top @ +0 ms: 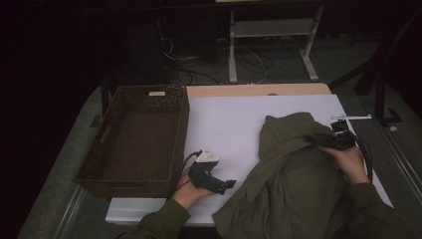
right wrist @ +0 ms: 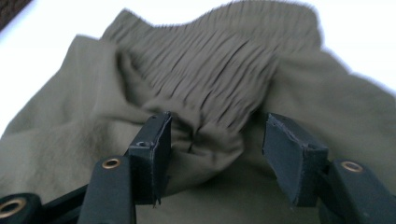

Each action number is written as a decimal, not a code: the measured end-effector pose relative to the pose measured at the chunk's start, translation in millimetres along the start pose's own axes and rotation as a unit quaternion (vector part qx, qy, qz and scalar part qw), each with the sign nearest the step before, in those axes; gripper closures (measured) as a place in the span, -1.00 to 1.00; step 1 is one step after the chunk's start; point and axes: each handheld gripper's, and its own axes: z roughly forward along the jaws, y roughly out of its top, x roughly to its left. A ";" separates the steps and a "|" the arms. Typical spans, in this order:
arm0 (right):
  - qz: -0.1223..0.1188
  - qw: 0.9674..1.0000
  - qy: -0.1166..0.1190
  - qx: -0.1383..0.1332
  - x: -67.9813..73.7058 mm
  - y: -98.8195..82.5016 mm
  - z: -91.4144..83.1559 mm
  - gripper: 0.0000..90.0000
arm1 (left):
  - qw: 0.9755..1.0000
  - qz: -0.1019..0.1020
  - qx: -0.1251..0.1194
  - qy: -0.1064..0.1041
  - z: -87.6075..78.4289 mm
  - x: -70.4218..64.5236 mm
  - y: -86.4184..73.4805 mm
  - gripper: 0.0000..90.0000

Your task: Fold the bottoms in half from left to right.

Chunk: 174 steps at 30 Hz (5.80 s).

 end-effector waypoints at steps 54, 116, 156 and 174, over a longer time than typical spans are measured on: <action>-0.023 0.996 -0.088 -0.006 -33.2 54.0 19.0 0.38 | 1.000 0.001 0.002 -0.010 4.5 5.5 -1.4 -0.99; -0.053 0.998 0.001 0.042 63.9 -26.8 -2.9 0.76 | 1.000 -0.003 0.009 -0.015 -7.1 -3.6 -2.1 -0.99; -0.037 0.996 -0.083 -0.002 -4.2 -31.5 -82.3 0.97 | 1.000 -0.002 0.011 -0.019 -6.3 -2.3 -0.9 -1.00; -0.010 0.994 -0.106 0.034 -49.1 -50.7 -70.4 0.96 | 1.000 -0.001 0.018 -0.024 -3.8 -2.9 -1.3 -0.99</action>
